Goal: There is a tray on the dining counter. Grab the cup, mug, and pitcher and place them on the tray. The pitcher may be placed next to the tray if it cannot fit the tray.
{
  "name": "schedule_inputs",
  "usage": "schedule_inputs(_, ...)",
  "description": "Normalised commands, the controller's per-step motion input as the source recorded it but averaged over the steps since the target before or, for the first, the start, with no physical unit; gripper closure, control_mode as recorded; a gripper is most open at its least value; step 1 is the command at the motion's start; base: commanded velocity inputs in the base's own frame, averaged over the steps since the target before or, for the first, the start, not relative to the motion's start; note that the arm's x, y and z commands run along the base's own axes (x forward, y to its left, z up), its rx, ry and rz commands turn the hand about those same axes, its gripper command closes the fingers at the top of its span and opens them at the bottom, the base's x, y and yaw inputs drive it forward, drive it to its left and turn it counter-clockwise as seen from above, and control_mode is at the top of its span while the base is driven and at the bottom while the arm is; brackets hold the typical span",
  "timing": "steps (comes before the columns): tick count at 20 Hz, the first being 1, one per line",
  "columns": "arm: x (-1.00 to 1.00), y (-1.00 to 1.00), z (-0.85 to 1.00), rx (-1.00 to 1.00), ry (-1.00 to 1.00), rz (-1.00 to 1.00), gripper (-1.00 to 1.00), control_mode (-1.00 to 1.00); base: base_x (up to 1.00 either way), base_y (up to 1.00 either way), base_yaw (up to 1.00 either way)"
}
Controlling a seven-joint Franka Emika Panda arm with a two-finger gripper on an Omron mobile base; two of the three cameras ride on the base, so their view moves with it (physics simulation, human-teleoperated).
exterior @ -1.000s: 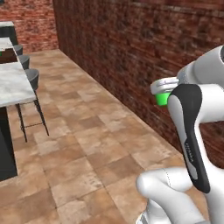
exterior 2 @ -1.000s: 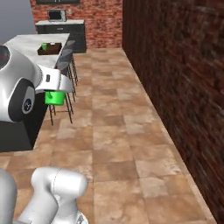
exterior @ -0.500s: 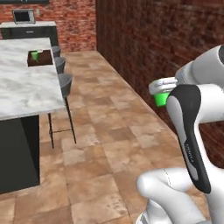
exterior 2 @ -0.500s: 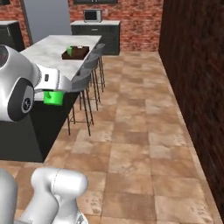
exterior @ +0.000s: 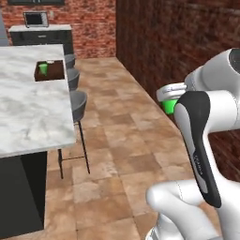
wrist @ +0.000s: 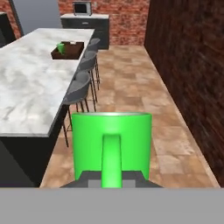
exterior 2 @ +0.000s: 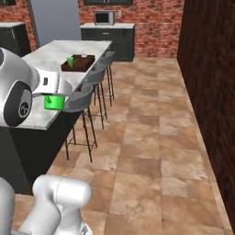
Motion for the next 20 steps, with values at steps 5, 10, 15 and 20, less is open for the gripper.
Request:
schedule_inputs(5,0.0,0.0,0.0,0.0,0.0,0.0,1.0,1.0,0.97,-1.0,0.24)
schedule_inputs(10,0.0,0.0,0.0,0.0,0.0,0.0,1.0,1.0,0.86,-0.88,0.18)
schedule_inputs(15,0.0,0.0,0.0,0.0,0.0,0.0,1.0,1.0,0.87,-0.47,0.1)
schedule_inputs(20,0.0,0.0,0.0,0.0,0.0,0.0,1.0,1.0,0.89,-0.47,0.09)
